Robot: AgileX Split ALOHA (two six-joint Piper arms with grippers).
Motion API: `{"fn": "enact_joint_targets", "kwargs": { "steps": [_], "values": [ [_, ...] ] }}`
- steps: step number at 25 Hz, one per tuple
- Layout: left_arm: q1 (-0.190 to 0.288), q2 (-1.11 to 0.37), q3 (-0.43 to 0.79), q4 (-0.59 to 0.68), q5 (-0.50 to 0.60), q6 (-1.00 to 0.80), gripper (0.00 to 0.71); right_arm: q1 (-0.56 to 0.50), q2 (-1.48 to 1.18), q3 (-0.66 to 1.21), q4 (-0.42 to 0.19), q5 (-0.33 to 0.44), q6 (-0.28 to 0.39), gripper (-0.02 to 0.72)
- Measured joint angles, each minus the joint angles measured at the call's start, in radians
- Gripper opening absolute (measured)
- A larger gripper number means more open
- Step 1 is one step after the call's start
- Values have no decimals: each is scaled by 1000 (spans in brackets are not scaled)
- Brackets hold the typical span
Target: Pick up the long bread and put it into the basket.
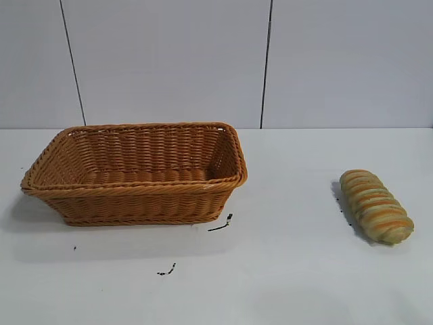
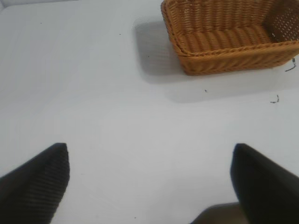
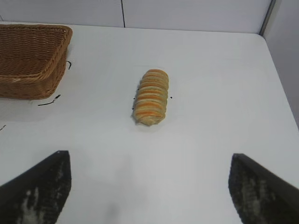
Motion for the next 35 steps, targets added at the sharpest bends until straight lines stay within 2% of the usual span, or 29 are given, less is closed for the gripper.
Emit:
{"fn": "enact_joint_targets", "kwargs": {
  "steps": [10, 13, 26, 29, 33, 35],
  "values": [
    [0, 0, 0, 0, 0, 0, 696, 0, 5, 0, 2, -1, 0, 631],
    [0, 0, 0, 0, 0, 0, 696, 0, 85, -24, 1, -1, 0, 633],
    [0, 0, 0, 0, 0, 0, 696, 0, 952, -278, -7, -139, 10, 641],
    [0, 0, 0, 0, 0, 0, 696, 0, 1184, -374, -5, -143, -25, 641],
    [0, 0, 0, 0, 0, 0, 696, 4, 1417, -510, 58, -144, -91, 638],
    [0, 0, 0, 0, 0, 0, 696, 19, 1517, -578, 66, -158, -108, 639]
  ]
}}
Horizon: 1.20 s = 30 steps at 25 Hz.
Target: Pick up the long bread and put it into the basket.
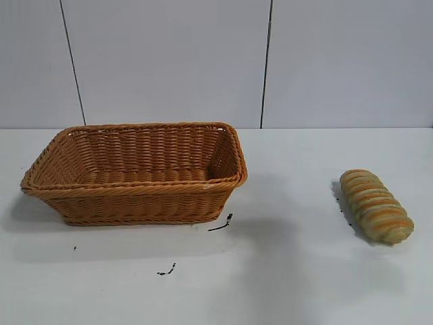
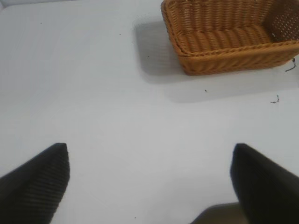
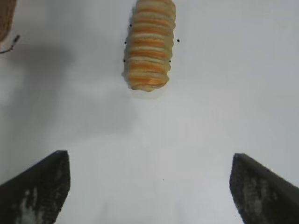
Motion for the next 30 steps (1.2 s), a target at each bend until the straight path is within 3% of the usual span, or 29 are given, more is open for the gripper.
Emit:
{"fn": "enact_joint_targets", "kwargs": {
  "steps": [3, 9, 14, 30],
  "values": [
    [0, 0, 0, 0, 0, 0, 696, 27, 123, -83, -1, -34, 0, 639],
    [0, 0, 0, 0, 0, 0, 696, 28, 313, -219, -42, -43, 91, 639],
    [0, 0, 0, 0, 0, 0, 696, 28, 446, -303, -60, -47, 96, 639],
    [0, 0, 0, 0, 0, 0, 696, 25, 629, -340, -101, -65, 148, 639]
  ]
}}
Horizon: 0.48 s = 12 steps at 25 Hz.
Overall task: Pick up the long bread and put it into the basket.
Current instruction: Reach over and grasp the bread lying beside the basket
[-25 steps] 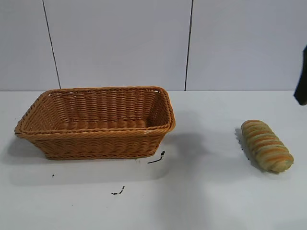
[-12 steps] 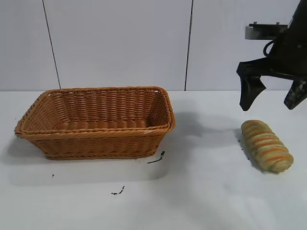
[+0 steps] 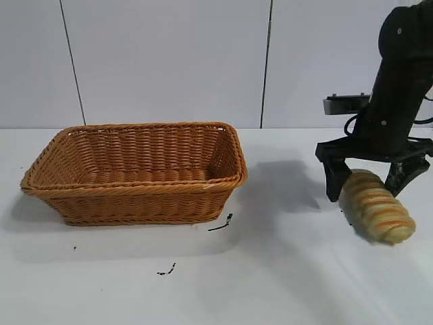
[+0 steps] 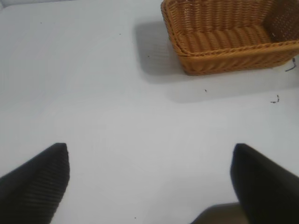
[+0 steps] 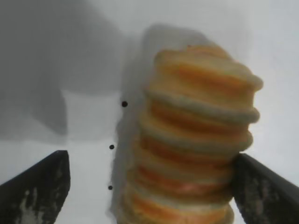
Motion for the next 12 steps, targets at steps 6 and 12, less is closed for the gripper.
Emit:
{"fn": "enact_joint_targets", "kwargs": {
  "steps": [6, 12],
  "values": [
    [0, 0, 0, 0, 0, 0, 696, 0, 0, 0, -6, 7, 1, 563],
    [0, 0, 0, 0, 0, 0, 696, 0, 0, 0, -27, 16, 8, 283]
  ]
}}
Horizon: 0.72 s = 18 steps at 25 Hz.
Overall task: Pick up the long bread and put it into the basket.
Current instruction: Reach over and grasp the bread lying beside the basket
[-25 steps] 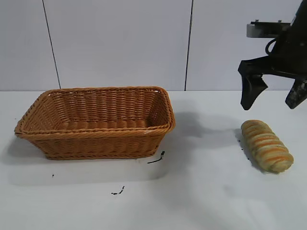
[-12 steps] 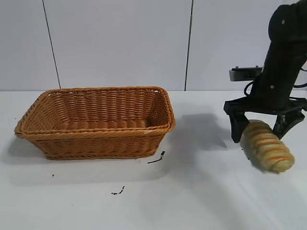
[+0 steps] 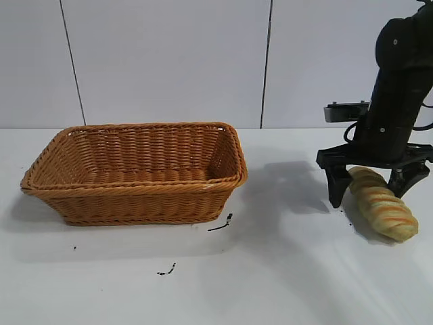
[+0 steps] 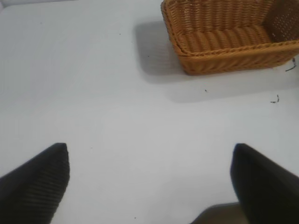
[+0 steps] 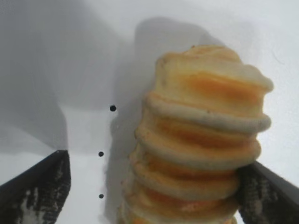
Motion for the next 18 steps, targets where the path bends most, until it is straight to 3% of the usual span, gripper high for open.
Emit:
{"fn": "enact_joint_targets", "kwargs": {
  "steps": [3, 4, 8, 14, 18],
  "values": [
    [0, 0, 0, 0, 0, 0, 696, 0, 0, 0, 0, 6, 0, 118],
    [0, 0, 0, 0, 0, 0, 696, 0, 0, 0, 0, 7, 0, 97],
    [0, 0, 0, 0, 0, 0, 696, 0, 1, -13, 2, 34, -5, 94],
    [0, 0, 0, 0, 0, 0, 696, 0, -1, -168, 16, 258, -55, 89],
    [0, 0, 0, 0, 0, 0, 696, 1, -47, -310, 41, 354, -69, 80]
  ]
}}
